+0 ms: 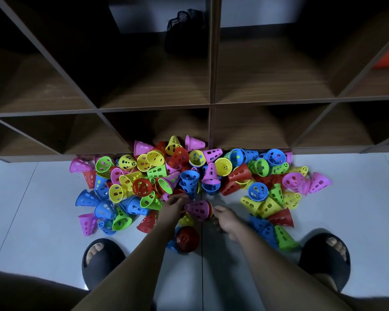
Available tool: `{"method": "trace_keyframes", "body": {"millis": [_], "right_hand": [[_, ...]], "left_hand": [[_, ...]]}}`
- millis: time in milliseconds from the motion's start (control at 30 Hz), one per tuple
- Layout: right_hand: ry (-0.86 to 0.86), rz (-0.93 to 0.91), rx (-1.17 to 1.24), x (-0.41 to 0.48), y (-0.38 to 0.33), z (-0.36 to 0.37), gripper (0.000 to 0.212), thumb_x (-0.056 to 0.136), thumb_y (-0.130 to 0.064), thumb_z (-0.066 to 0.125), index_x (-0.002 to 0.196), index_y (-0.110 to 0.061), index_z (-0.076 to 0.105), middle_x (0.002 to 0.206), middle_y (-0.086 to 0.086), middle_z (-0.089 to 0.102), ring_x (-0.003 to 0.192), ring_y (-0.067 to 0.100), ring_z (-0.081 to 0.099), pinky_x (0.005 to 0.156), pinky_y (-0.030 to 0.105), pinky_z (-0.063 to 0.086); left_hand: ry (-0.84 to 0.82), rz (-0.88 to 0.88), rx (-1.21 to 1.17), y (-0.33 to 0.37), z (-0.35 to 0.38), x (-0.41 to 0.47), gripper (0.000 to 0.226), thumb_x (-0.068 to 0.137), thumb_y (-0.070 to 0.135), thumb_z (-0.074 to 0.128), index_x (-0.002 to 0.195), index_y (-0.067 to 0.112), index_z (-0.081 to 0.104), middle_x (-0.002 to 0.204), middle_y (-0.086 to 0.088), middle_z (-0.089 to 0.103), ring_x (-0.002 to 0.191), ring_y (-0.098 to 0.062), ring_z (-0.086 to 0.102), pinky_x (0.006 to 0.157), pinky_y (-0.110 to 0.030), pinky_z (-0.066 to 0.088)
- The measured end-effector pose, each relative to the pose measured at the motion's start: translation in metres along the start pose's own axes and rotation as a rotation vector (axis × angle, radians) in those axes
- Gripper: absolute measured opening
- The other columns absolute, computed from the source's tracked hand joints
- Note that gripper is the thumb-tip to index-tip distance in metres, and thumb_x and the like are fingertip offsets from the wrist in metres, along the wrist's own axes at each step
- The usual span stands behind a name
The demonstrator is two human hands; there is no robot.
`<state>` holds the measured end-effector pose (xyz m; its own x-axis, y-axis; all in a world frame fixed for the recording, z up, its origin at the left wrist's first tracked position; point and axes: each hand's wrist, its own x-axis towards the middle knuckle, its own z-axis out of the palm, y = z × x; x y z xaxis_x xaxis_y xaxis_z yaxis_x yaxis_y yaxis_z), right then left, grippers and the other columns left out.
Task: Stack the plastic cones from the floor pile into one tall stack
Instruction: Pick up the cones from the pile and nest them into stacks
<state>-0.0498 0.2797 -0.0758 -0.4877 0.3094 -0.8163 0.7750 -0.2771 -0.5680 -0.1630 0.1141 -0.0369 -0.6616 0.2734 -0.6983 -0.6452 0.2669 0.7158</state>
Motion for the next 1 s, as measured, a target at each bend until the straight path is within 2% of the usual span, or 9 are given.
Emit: {"method": "trace_keyframes", "body": {"millis": [167,300,433,500,600,733,833,933,1000], "right_hand": [[0.102,0.062,-0.035,0.003,0.007,-0.006,0.025,0.108,-0.022,0.046,0.101,-0.024,0.07,0.101,0.008,0.076,0.085,0.029,0.072,0.068,0.037,0.057],[0.18,0.069,-0.143,0.011,0.011,-0.015,0.023,0.099,-0.022,0.05,0.1,-0.02,0.073,0.102,0.005,0.076,0.097,0.03,0.072,0.086,0.05,0.064],[0.329,-0.027,-0.226,-0.003,-0.013,-0.021,0.024,0.103,-0.022,0.048,0.114,-0.019,0.07,0.111,0.001,0.067,0.103,0.024,0.064,0.072,0.031,0.054],[0.393,-0.12,-0.237,-0.005,-0.027,-0.025,0.02,0.103,-0.02,0.05,0.111,-0.024,0.068,0.107,-0.003,0.065,0.101,0.024,0.065,0.075,0.034,0.055],[0.34,-0.229,0.055,-0.006,-0.048,-0.021,0.016,0.1,-0.014,0.061,0.107,-0.028,0.065,0.112,-0.002,0.07,0.097,0.019,0.071,0.085,0.04,0.063],[0.164,-0.244,0.382,-0.009,-0.077,-0.013,0.029,0.102,-0.014,0.062,0.127,-0.03,0.062,0.119,0.002,0.069,0.106,0.018,0.071,0.075,0.03,0.058],[0.093,-0.203,0.47,-0.007,-0.085,-0.009,0.037,0.105,-0.01,0.057,0.135,-0.031,0.059,0.12,0.004,0.068,0.109,0.019,0.068,0.089,0.039,0.058],[0.081,-0.13,0.51,-0.004,-0.084,-0.007,0.031,0.106,-0.01,0.054,0.13,-0.027,0.065,0.119,0.003,0.071,0.108,0.02,0.07,0.088,0.037,0.057],[0.098,-0.116,0.521,-0.001,-0.082,-0.007,0.026,0.107,-0.009,0.053,0.121,-0.024,0.069,0.122,0.002,0.071,0.112,0.02,0.07,0.09,0.036,0.057]], "left_hand": [[-0.119,-0.02,0.098,-0.009,0.011,-0.005,0.025,0.098,0.028,0.073,0.122,0.02,0.07,0.123,-0.014,0.07,0.115,-0.032,0.068,0.103,-0.046,0.059],[-0.092,-0.009,0.114,-0.01,0.006,-0.004,0.024,0.098,0.027,0.071,0.121,0.019,0.071,0.118,-0.011,0.074,0.115,-0.031,0.07,0.103,-0.047,0.057],[0.015,-0.013,0.098,-0.009,-0.011,-0.003,0.02,0.101,0.026,0.068,0.118,0.017,0.071,0.115,-0.009,0.076,0.11,-0.026,0.071,0.099,-0.046,0.059],[0.104,-0.011,0.092,-0.01,-0.021,-0.002,0.017,0.102,0.025,0.067,0.117,0.019,0.07,0.112,-0.008,0.076,0.107,-0.027,0.072,0.094,-0.045,0.061],[0.206,-0.017,0.008,-0.011,-0.034,-0.001,0.019,0.101,0.025,0.069,0.119,0.022,0.069,0.11,-0.007,0.077,0.104,-0.027,0.073,0.086,-0.041,0.06],[0.216,0.033,-0.049,0.001,-0.037,0.002,0.015,0.101,0.024,0.068,0.11,0.013,0.068,0.106,-0.01,0.073,0.099,-0.029,0.066,0.082,-0.042,0.053],[0.185,0.092,-0.025,0.017,-0.032,0.004,0.016,0.101,0.025,0.067,0.105,0.009,0.067,0.1,-0.006,0.069,0.096,-0.027,0.06,0.08,-0.041,0.046],[0.163,0.111,-0.013,0.032,-0.029,0.006,0.013,0.101,0.028,0.068,0.11,0.022,0.074,0.115,0.002,0.075,0.109,-0.02,0.066,0.085,-0.039,0.049],[0.149,0.111,-0.014,0.042,-0.025,0.004,0.016,0.103,0.027,0.067,0.116,0.022,0.074,0.118,0.004,0.074,0.111,-0.015,0.066,0.081,-0.034,0.05]]}}
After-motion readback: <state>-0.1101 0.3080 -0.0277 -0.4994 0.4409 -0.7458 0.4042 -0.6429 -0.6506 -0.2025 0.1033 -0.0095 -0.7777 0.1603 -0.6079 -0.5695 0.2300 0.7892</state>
